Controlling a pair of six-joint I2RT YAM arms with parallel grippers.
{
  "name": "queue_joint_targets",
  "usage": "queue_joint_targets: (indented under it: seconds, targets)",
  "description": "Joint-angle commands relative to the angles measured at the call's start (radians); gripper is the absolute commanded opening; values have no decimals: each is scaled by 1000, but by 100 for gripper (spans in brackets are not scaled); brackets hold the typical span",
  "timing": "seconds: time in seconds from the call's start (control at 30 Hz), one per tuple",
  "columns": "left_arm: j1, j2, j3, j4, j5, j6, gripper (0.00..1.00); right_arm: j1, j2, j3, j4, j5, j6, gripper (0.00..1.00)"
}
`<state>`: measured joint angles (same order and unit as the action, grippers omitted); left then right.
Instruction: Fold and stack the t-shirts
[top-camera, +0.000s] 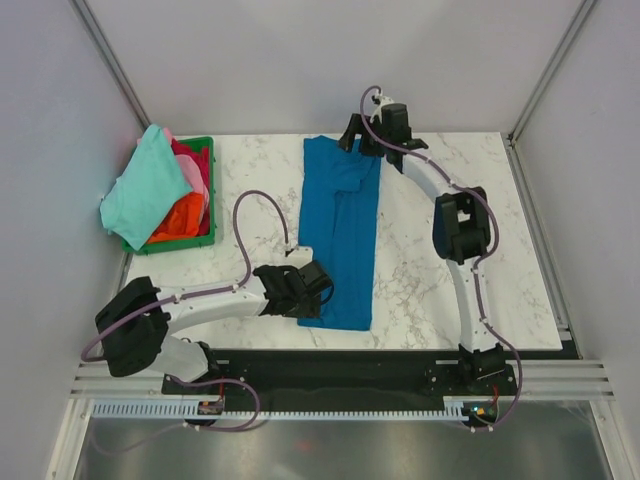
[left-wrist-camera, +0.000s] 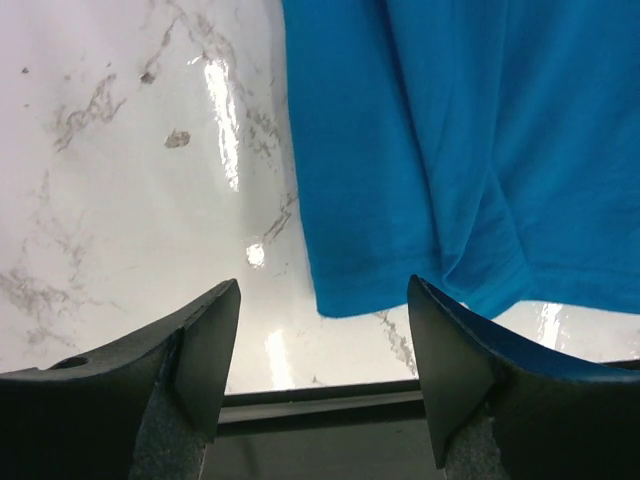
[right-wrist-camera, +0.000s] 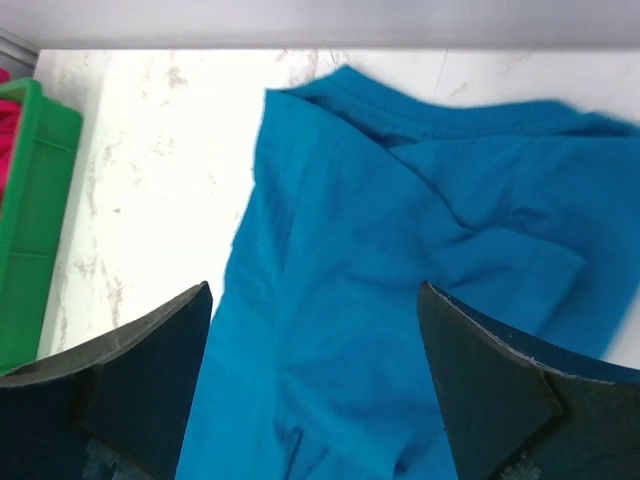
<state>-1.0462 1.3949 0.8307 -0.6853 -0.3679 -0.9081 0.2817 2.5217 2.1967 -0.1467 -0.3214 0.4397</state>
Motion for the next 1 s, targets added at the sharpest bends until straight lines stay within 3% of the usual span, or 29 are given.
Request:
queue_joint_targets:
  seconds: [0.0, 0.23, 0.33, 0.37, 0.47, 0.53, 0.67, 0.73, 0.8, 0.87, 0.97]
  targets:
    - [5, 35, -16, 102, -60, -31, 74, -9, -247, -86, 13, 94, -90, 91]
    - [9, 105, -81, 216, -26, -41, 64, -15, -616, -539, 73, 151, -46, 89]
    - [9, 101, -110, 234, -25, -58, 44, -13, -769, -793, 134, 122, 13, 88]
    - [9, 87, -125, 233, -23, -66, 29, -13, -808, -915, 137, 114, 33, 88]
    - [9, -2, -171, 242, -29, -77, 19, 14, -963, -1174, 163, 113, 103, 87]
    - [11, -74, -191, 259, -22, -75, 18, 80, -1064, -1364, 167, 134, 137, 86]
    - [11, -158, -246, 331, 50, -57, 16, 250, -1144, -1575, 164, 223, 267, 85]
    - [12, -186, -265, 360, 92, -66, 17, 315, -1140, -1624, 154, 246, 292, 82]
    - [11, -204, -291, 412, 138, -84, 28, 349, -1140, -1644, 148, 262, 326, 79]
    - [11, -223, -315, 456, 174, -97, 32, 396, -1169, -1674, 98, 294, 358, 76]
    - [11, -223, -338, 481, 201, -110, 32, 470, -1261, -1744, 24, 333, 408, 75]
